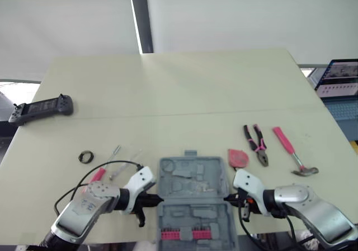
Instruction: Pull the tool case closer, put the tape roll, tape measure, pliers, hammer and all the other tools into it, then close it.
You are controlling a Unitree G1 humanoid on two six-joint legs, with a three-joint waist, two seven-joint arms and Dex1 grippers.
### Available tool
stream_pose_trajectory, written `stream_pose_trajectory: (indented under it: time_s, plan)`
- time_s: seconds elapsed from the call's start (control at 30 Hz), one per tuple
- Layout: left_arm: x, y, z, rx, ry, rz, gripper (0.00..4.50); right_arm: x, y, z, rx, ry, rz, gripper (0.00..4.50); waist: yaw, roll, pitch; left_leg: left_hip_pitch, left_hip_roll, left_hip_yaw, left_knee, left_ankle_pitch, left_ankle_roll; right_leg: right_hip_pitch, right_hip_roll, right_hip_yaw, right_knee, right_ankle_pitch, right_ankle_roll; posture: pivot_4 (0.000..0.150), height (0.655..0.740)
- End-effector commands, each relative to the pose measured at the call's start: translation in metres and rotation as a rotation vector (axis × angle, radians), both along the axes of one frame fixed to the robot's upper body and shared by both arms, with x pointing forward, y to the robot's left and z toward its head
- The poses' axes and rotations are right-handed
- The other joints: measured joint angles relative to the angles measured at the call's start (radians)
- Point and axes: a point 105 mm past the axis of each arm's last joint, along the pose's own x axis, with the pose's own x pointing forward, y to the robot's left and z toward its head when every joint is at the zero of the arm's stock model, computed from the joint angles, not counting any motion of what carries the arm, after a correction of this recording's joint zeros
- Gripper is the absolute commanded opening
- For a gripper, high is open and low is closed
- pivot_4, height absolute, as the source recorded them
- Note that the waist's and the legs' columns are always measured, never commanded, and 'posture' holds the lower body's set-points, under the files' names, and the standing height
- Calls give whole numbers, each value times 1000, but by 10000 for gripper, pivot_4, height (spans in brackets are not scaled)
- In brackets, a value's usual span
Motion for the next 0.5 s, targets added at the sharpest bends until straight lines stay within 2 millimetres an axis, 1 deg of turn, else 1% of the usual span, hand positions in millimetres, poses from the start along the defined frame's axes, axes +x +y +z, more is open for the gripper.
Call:
stream_pose_trajectory:
  time_s: [0.03, 0.17, 0.23, 0.27, 0.33, 0.37, 0.4, 0.47, 0.5]
  plan:
    - [-3, 5, -1, 4, 10, 1, 0, -6, -6, -6, -11, 39, 8, 289, 0, 0, 0, 0, 0, 0, 0, 0, 0, 0, 0, 0, 0, 0, 0, 1500, 7400]
    - [-2, 15, 2, 18, 4, 18, 0, 0, -15, -3, -26, 20, -14, 289, 0, 0, 0, 0, 0, 0, 0, 0, 0, 0, 0, 0, 0, 0, 0, 1500, 7400]
    - [-1, 21, 8, 19, -18, 31, 0, 3, -19, 0, -26, 7, -28, 289, 0, 0, 0, 0, 0, 0, 0, 0, 0, 0, 0, 0, 0, 0, 0, 1500, 7400]
    - [-1, 22, 14, -5, -32, 37, 0, 4, -21, 5, -21, -3, -32, 289, 0, 0, 0, 0, 0, 0, 0, 0, 0, 0, 0, 0, 0, 0, 0, 1500, 7400]
    - [-1, 20, 33, -105, -66, 48, 0, 6, -24, 14, 0, -17, -46, 289, 1, 0, 0, -1, 0, 0, 0, 0, 0, 0, -1, 0, -1, 0, 0, 1500, 7400]
    - [0, 19, 48, -190, -105, 66, 0, 6, -25, 20, 21, -23, -54, 289, 1, 0, 1, -1, 0, 0, 0, 0, 0, -1, -1, 0, -1, 0, 0, 1500, 7400]
    - [4, 20, 65, -271, -182, 92, 0, 6, -25, 28, 52, -28, -63, 289, 3, 0, 1, -1, -1, 0, 0, 0, 0, -1, -2, -1, -1, 0, 0, 1500, 7400]
    - [2, 31, 85, -344, -289, 130, 0, 3, -26, 40, 109, -29, -71, 289, 6, 0, 1, -1, -1, 1, 0, 0, 0, 0, -3, -2, -2, 0, 0, 1500, 7400]
    - [-2, 39, 89, -346, -334, 154, 0, 0, -28, 46, 128, -30, -66, 289, 7, 0, 1, -1, -1, 1, 0, 0, 0, 0, -3, -2, -2, 0, 0, 1500, 7400]
